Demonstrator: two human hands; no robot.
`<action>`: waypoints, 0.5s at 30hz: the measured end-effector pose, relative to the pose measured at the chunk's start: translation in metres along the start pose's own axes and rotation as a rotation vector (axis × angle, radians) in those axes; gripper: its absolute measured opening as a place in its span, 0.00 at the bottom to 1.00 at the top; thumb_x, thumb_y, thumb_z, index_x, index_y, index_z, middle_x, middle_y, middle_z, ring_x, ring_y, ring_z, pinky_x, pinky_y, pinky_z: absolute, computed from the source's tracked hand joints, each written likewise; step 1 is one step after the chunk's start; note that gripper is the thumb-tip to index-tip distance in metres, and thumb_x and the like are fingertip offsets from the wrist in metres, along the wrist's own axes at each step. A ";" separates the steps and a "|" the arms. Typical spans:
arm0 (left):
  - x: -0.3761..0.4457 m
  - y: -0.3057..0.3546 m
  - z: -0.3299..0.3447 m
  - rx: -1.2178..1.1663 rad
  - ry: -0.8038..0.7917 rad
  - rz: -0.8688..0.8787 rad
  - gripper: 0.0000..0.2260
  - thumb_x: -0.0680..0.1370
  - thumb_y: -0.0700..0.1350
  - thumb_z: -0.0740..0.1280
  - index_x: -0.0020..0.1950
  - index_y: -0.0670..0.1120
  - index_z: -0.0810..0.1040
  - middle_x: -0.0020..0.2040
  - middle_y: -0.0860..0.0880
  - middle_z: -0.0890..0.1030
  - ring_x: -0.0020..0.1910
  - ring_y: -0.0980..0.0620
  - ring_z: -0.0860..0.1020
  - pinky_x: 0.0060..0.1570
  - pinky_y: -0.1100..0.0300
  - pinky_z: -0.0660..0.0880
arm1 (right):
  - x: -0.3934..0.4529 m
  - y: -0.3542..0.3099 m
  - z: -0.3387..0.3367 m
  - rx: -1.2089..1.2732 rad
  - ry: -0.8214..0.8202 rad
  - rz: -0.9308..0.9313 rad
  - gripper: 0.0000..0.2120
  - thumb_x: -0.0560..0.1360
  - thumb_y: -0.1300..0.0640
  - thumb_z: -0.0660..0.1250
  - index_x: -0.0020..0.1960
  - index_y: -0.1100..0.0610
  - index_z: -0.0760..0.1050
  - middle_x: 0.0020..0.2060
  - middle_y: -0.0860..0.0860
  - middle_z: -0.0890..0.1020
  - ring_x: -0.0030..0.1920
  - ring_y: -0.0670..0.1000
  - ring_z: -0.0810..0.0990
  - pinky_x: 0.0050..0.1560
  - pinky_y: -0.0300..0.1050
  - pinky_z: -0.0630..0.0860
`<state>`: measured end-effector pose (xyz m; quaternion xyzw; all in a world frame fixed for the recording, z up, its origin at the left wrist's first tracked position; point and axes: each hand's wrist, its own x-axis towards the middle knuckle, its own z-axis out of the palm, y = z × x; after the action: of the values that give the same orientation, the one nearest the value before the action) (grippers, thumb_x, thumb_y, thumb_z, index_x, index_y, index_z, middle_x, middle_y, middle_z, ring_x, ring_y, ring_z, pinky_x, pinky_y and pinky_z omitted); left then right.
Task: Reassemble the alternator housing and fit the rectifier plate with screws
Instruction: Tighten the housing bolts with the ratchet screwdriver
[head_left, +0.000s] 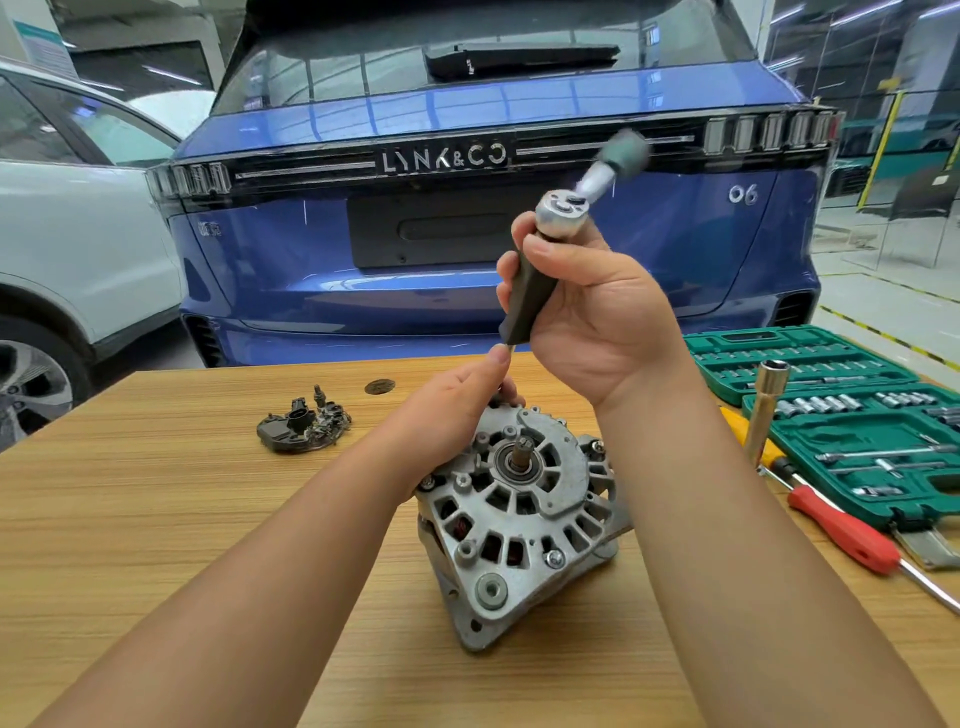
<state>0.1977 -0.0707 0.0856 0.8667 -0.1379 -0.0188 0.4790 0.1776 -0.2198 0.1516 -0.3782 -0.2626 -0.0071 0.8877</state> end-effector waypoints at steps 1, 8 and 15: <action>0.000 0.000 0.000 0.000 0.002 -0.004 0.28 0.81 0.71 0.50 0.49 0.54 0.82 0.48 0.65 0.84 0.52 0.60 0.80 0.55 0.54 0.73 | 0.000 0.000 0.000 0.028 0.011 -0.017 0.15 0.67 0.69 0.68 0.47 0.52 0.76 0.39 0.48 0.83 0.39 0.49 0.79 0.47 0.44 0.69; -0.005 0.004 0.001 0.012 0.030 0.016 0.25 0.82 0.69 0.49 0.51 0.58 0.81 0.38 0.78 0.78 0.39 0.81 0.72 0.45 0.66 0.63 | -0.006 0.024 0.015 -0.415 0.045 -0.471 0.11 0.78 0.67 0.65 0.55 0.53 0.72 0.38 0.53 0.75 0.36 0.51 0.74 0.40 0.47 0.72; -0.003 0.003 -0.001 0.037 0.007 0.035 0.29 0.81 0.70 0.48 0.50 0.54 0.82 0.45 0.66 0.82 0.52 0.64 0.77 0.50 0.60 0.67 | -0.002 0.023 0.014 -0.511 0.080 -0.493 0.07 0.81 0.59 0.66 0.57 0.51 0.73 0.36 0.50 0.75 0.35 0.51 0.73 0.37 0.46 0.74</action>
<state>0.1940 -0.0704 0.0879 0.8730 -0.1515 -0.0049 0.4635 0.1745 -0.1945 0.1432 -0.5128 -0.3006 -0.3013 0.7456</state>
